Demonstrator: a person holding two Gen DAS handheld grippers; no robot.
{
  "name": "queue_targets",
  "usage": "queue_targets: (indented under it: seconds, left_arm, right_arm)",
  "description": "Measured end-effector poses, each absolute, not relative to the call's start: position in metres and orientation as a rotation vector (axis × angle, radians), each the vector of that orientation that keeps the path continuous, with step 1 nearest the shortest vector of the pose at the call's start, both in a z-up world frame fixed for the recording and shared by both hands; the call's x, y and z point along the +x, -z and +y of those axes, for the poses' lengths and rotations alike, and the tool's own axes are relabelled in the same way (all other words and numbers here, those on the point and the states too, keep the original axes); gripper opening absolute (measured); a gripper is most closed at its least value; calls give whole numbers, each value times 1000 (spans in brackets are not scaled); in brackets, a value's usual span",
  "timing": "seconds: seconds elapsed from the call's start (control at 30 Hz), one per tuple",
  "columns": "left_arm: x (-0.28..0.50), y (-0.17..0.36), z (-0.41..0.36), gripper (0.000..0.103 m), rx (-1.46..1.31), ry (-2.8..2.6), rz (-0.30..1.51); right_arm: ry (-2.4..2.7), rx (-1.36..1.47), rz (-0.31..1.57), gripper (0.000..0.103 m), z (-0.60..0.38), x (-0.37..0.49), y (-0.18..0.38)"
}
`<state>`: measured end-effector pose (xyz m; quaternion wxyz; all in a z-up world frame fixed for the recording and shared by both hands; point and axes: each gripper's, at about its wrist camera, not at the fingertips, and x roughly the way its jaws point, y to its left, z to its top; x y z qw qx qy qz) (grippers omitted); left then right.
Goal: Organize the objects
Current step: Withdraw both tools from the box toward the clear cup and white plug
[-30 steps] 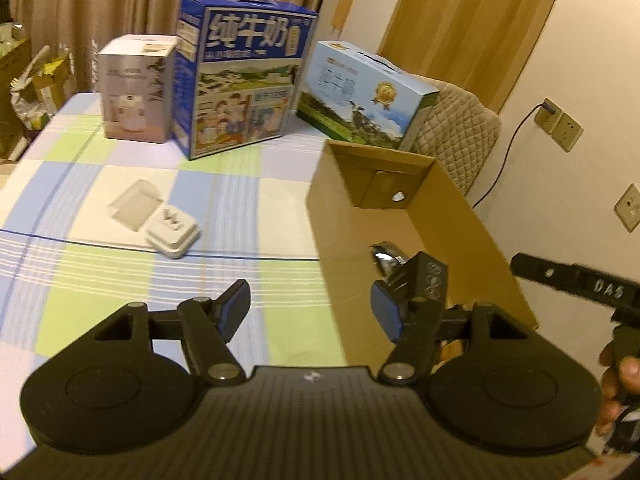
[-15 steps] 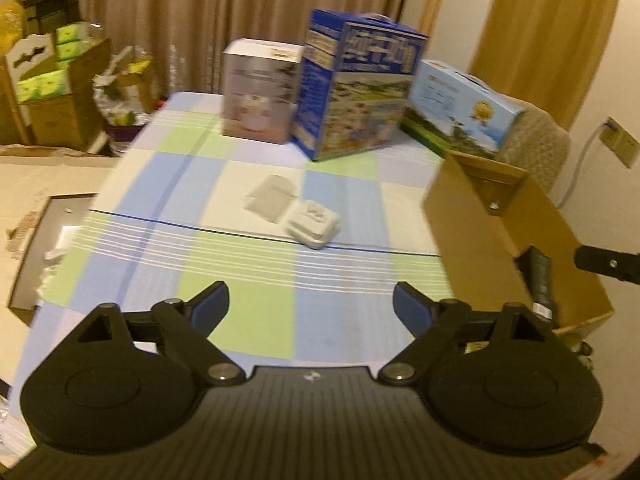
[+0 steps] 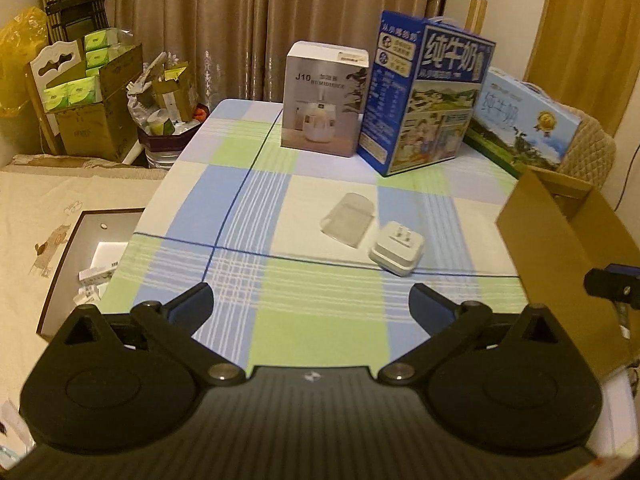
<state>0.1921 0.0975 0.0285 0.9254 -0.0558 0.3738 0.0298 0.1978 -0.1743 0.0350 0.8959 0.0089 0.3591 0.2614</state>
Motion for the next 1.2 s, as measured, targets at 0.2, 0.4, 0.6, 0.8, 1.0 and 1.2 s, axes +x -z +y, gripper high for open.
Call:
queue_targets:
  seconds: [0.2,0.4,0.6,0.8,1.0,1.2]
  left_arm:
    - [236,0,111,102,-90,-52,784]
    - [278,30,117,102,-69,-56,779]
    - [308,54,122,102,-74,-51,749]
    - [327,72,130,102,-117,-31,774]
    - [348,84,141,102,-124,2,809]
    - [360,87,136,102,-80,76,797]
  right_arm:
    - [-601,-44,746,71,-140,231,2]
    - [-671,-132,730,72,-116,263,46]
    - [-725,-192,685,74,-98,289,74]
    - [-749,-249,673,78,-84,311,96]
    - [-771,-276,694,80,-73,334,116]
    - [-806,-308,694,81,-62,349,131]
